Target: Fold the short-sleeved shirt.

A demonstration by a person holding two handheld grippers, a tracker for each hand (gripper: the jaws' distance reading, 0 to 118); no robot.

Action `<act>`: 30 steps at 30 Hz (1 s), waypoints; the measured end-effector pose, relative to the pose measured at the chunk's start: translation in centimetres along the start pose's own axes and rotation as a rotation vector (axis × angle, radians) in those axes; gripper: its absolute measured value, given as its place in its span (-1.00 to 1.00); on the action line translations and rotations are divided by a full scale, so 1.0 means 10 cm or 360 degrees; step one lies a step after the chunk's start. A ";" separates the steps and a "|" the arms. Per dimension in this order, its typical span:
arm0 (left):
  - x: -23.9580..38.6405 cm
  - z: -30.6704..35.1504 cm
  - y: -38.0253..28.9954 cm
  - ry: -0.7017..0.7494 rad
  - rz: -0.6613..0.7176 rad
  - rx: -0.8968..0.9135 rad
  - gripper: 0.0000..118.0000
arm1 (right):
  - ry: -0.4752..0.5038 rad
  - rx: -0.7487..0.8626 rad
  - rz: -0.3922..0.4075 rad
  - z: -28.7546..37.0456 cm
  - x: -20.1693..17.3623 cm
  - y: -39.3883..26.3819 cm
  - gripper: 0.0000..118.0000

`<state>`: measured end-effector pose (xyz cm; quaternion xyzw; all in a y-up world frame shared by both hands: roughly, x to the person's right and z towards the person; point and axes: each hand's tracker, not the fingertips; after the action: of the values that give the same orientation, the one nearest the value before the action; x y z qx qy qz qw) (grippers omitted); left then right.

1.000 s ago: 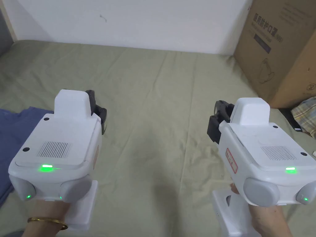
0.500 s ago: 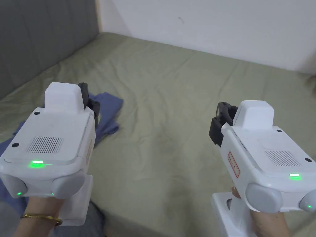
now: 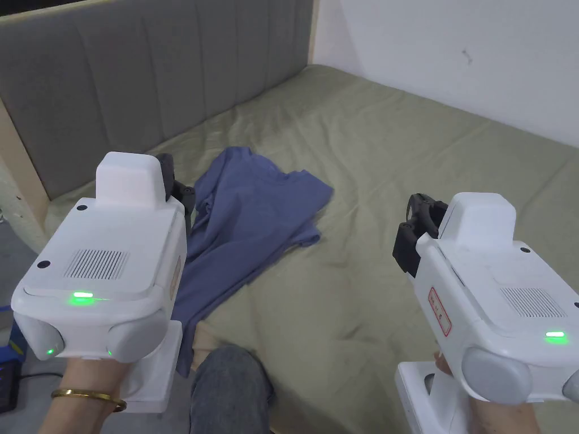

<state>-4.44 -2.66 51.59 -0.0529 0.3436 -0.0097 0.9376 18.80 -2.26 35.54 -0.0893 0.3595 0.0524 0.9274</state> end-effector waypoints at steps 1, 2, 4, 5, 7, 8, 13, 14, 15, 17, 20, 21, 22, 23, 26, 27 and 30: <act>-0.02 -0.01 0.00 0.0005 0.0002 -0.0005 -1.00 | 0.0011 -0.0001 0.0005 -0.01 -0.02 0.00 -1.00; -0.03 -0.03 -0.01 0.0007 0.0003 -0.0012 -1.00 | 0.0018 -0.0001 0.0010 -0.01 -0.04 0.01 -1.00; -0.05 -0.07 -0.02 0.0001 0.0017 -0.0027 -0.88 | 0.0030 -0.0004 0.0020 -0.02 -0.06 0.01 -1.00; -0.05 -0.11 -0.02 -0.0016 0.0026 -0.0053 -0.73 | 0.0033 -0.0004 0.0024 -0.02 -0.07 0.02 -1.00; -0.07 -0.22 -0.02 -0.0071 0.0037 -0.0121 -0.05 | 0.0037 -0.0006 0.0028 -0.02 -0.07 0.03 -1.00; -0.07 -0.30 -0.03 -0.0112 0.0026 -0.0190 0.30 | 0.0039 -0.0007 0.0029 -0.03 -0.08 0.03 -1.00; 0.05 -0.87 -0.06 -0.0209 -0.0015 -0.0318 1.00 | 0.0022 -0.0009 0.0028 -0.06 -0.03 0.07 -1.00; 0.08 -1.00 -0.05 -0.0269 -0.0012 -0.0327 1.00 | 0.0017 -0.0012 0.0028 -0.07 -0.02 0.07 -1.00; 0.11 -1.15 -0.04 -0.0269 -0.0034 -0.0374 1.00 | 0.0012 -0.0020 0.0031 -0.08 -0.01 0.08 -1.00; 0.18 -1.50 -0.03 -0.0343 -0.0042 -0.0478 1.00 | -0.0003 -0.0035 0.0037 -0.14 0.02 0.08 -1.00; 0.29 -2.13 -0.04 -0.0414 -0.0043 -0.0691 1.00 | -0.0027 -0.0070 0.0031 -0.25 0.10 0.07 -1.00; 0.33 -2.31 -0.07 -0.0432 -0.0062 -0.0766 1.00 | -0.0033 -0.0086 0.0025 -0.29 0.12 0.06 -1.00; 0.38 -2.57 -0.11 -0.0437 -0.0067 -0.0833 1.00 | -0.0040 -0.0106 0.0018 -0.34 0.15 0.05 -1.00; 0.43 -2.75 -0.15 -0.0430 -0.0095 -0.0914 1.00 | -0.0046 -0.0129 0.0016 -0.40 0.19 0.03 -1.00; 0.59 -3.42 -0.39 -0.0410 -0.0208 -0.1141 1.00 | -0.0068 -0.0178 0.0010 -0.53 0.28 -0.03 -1.00; 0.63 -3.59 -0.47 -0.0418 -0.0218 -0.1197 1.00 | -0.0077 -0.0197 0.0008 -0.57 0.31 -0.05 -1.00; 0.73 -4.02 -0.76 -0.0387 -0.0281 -0.1403 1.00 | -0.0108 -0.0245 0.0004 -0.69 0.41 -0.12 -1.00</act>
<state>-24.62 -14.28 17.22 -0.4761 0.1968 0.0637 0.8547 17.45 -4.74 27.96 -0.1581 0.3228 0.0842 0.9294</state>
